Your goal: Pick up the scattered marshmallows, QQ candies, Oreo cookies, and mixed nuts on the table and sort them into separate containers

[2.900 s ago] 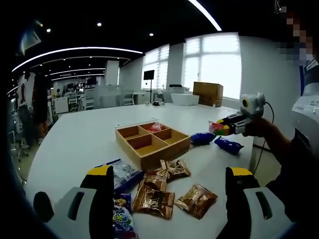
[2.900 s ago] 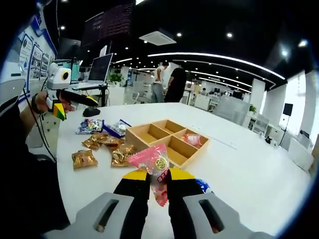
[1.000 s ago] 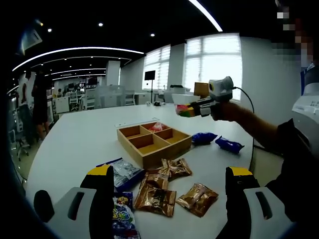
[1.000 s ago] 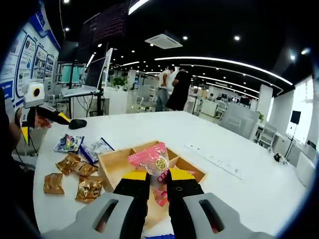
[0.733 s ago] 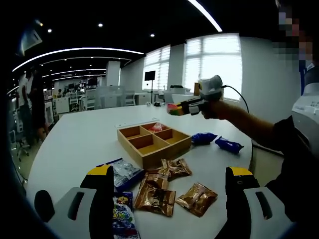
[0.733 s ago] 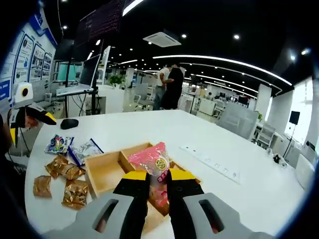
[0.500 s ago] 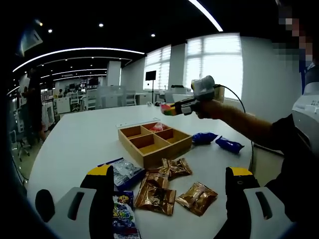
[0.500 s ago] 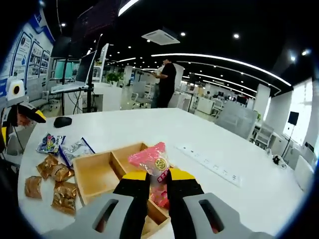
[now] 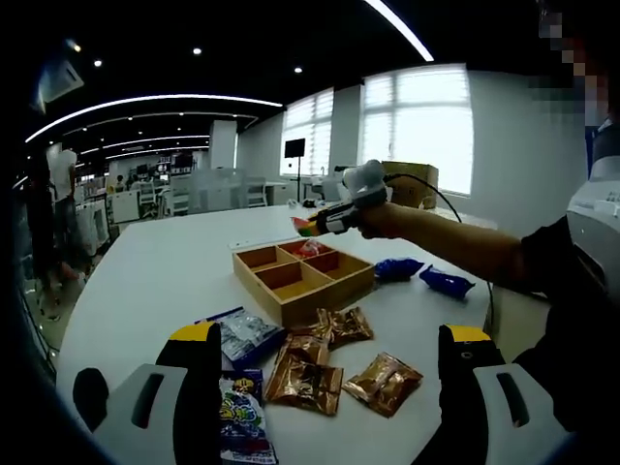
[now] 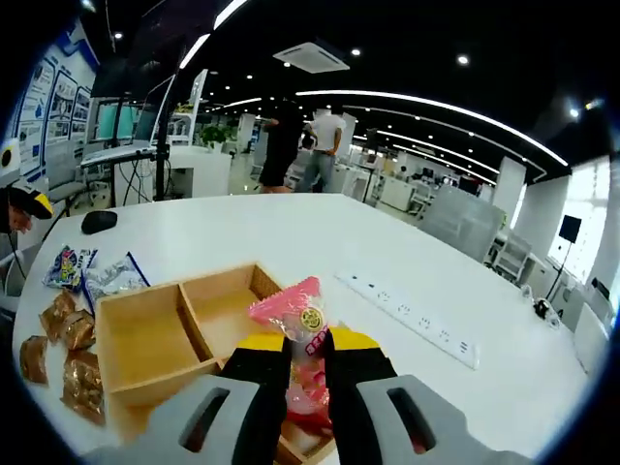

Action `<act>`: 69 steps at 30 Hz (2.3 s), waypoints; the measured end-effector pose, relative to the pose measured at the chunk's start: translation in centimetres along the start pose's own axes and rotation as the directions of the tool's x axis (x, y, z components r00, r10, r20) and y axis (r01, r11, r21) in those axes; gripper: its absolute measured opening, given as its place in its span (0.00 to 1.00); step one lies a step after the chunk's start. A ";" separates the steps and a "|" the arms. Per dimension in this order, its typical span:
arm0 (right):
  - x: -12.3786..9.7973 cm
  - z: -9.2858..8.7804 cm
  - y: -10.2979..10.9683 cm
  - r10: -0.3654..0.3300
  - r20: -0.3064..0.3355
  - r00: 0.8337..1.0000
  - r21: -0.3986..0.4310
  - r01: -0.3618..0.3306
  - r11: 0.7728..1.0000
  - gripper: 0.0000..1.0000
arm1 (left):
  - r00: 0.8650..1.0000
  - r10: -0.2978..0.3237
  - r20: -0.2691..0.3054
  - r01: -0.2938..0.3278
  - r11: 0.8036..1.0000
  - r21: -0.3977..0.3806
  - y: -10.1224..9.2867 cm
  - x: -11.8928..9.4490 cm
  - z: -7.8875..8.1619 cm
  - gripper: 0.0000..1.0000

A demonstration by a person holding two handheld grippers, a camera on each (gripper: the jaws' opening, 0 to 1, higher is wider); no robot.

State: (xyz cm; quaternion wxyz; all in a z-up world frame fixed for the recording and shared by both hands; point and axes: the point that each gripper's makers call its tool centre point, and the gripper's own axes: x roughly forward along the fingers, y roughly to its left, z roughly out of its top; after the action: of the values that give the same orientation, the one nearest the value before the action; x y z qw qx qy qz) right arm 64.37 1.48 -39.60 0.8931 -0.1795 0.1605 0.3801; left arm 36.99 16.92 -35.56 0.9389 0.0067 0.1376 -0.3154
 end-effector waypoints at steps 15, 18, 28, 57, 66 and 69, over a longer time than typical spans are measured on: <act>1.3 -1.3 0.0 0.023 -0.009 1.000 -0.008 -0.023 1.000 0.11 | 1.000 0.000 -0.003 0.000 1.000 -0.013 0.1 0.2 -0.5 0.96; 1.3 -1.5 -0.1 0.019 -0.021 1.000 -0.027 -0.020 0.999 0.11 | 1.000 0.002 -0.009 -0.002 1.000 -0.017 0.3 0.3 -0.7 0.96; 1.2 -1.9 -0.7 -0.014 -0.047 0.999 -0.053 0.012 0.999 0.13 | 1.000 0.001 -0.008 -0.001 1.000 -0.021 0.3 0.2 -0.8 0.96; -0.2 -1.5 -1.0 -0.033 -0.019 0.999 0.151 0.035 0.988 0.75 | 1.000 -0.007 -0.005 0.007 1.000 -0.005 -0.4 0.3 -0.3 0.96; -0.9 -1.9 -1.0 -0.047 -0.051 0.998 0.202 0.056 0.978 0.90 | 1.000 -0.008 -0.004 0.008 1.000 0.000 -0.4 0.3 -0.2 0.96; -1.4 -1.5 -0.7 -0.033 -0.035 0.999 0.224 0.040 0.974 0.90 | 1.000 -0.006 -0.003 0.006 1.000 -0.002 -0.3 0.3 -0.1 0.96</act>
State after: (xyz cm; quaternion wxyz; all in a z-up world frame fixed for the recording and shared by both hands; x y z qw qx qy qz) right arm 63.73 -0.51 -40.24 0.9119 -0.0859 0.2129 0.3403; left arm 36.97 16.51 -35.75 0.9377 0.0059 0.1390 -0.3183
